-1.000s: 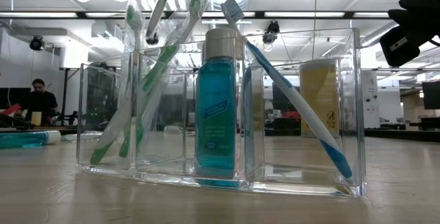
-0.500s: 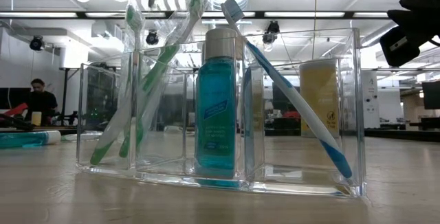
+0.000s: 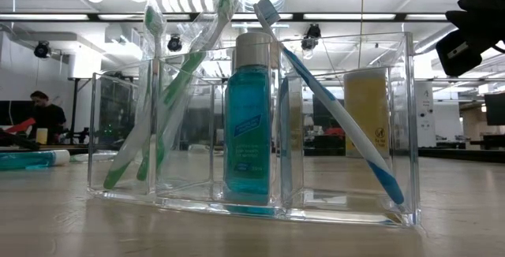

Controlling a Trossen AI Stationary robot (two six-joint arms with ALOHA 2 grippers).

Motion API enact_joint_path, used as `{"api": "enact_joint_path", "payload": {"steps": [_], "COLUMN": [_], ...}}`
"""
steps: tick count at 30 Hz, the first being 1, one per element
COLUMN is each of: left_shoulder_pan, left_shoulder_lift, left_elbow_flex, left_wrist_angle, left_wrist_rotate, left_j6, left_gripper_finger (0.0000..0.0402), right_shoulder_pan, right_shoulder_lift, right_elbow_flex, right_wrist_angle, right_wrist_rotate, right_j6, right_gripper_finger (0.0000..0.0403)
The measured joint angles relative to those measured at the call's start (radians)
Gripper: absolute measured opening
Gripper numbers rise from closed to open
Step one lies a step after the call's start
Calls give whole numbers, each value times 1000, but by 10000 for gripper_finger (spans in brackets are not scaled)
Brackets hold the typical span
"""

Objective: Pick & Place toothbrushing station
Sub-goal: Put the green toothbrush into the transparent organizer

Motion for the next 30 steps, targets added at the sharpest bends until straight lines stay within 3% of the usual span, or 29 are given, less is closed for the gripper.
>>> {"api": "enact_joint_path", "payload": {"steps": [6, 16, 30], "left_shoulder_pan": [-31, -75, -116], "left_shoulder_lift": [101, 290, 444], "left_elbow_flex": [0, 0, 0], "left_wrist_angle": [80, 151, 124], "left_wrist_rotate": [12, -80, -300], "left_j6": [-56, -171, -239], "left_gripper_finger": [7, 4, 5], "right_shoulder_pan": [0, 0, 0], "right_shoulder_lift": [0, 0, 0], "right_elbow_flex": [0, 0, 0], "right_wrist_angle": [0, 0, 0], "right_wrist_rotate": [0, 0, 0], "right_j6": [0, 0, 0], "right_gripper_finger": [74, 84, 68]}}
